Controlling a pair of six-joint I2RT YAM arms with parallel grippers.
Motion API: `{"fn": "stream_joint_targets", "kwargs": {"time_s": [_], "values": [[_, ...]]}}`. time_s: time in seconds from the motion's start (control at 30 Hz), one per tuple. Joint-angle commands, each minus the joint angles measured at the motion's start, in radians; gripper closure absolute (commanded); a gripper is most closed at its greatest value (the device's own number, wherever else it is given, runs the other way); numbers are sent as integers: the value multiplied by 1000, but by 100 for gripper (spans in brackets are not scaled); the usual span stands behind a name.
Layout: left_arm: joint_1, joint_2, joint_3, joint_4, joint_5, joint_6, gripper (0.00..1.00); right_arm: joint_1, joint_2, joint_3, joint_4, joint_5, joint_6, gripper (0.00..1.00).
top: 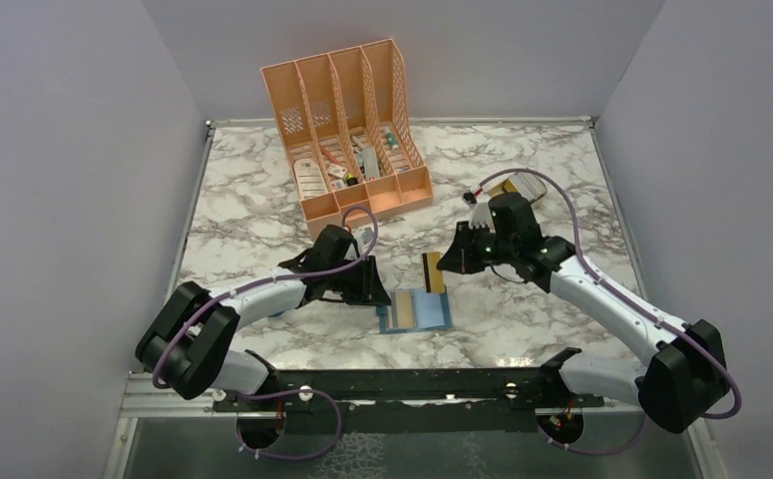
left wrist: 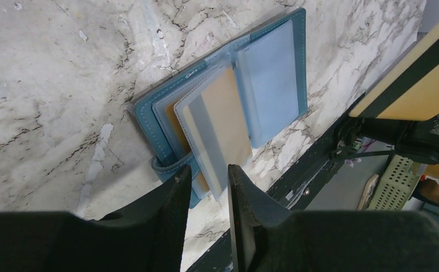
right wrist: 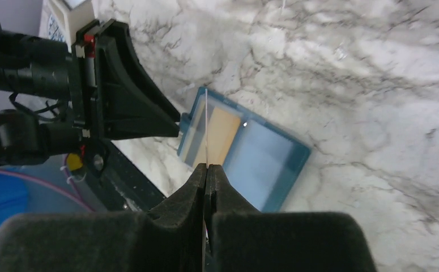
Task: Put the credit cards into the card holder
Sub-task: Insert the credit card into the card holder.
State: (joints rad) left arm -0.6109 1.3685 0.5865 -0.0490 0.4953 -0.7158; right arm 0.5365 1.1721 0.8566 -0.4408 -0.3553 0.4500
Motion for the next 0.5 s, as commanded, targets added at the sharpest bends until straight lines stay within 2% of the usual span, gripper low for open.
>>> {"fn": "stream_joint_targets", "kwargs": {"time_s": [0.0, 0.2, 0.47], "values": [[-4, 25, -24, 86, 42, -28, 69, -1, -12, -115, 221, -217, 131, 99], [-6, 57, -30, 91, 20, -25, 76, -1, 6, -239, 338, -270, 187, 99], [-6, 75, -28, 60, -24, -5, 77, -1, 90, -269, 392, -287, 195, 99]]}}
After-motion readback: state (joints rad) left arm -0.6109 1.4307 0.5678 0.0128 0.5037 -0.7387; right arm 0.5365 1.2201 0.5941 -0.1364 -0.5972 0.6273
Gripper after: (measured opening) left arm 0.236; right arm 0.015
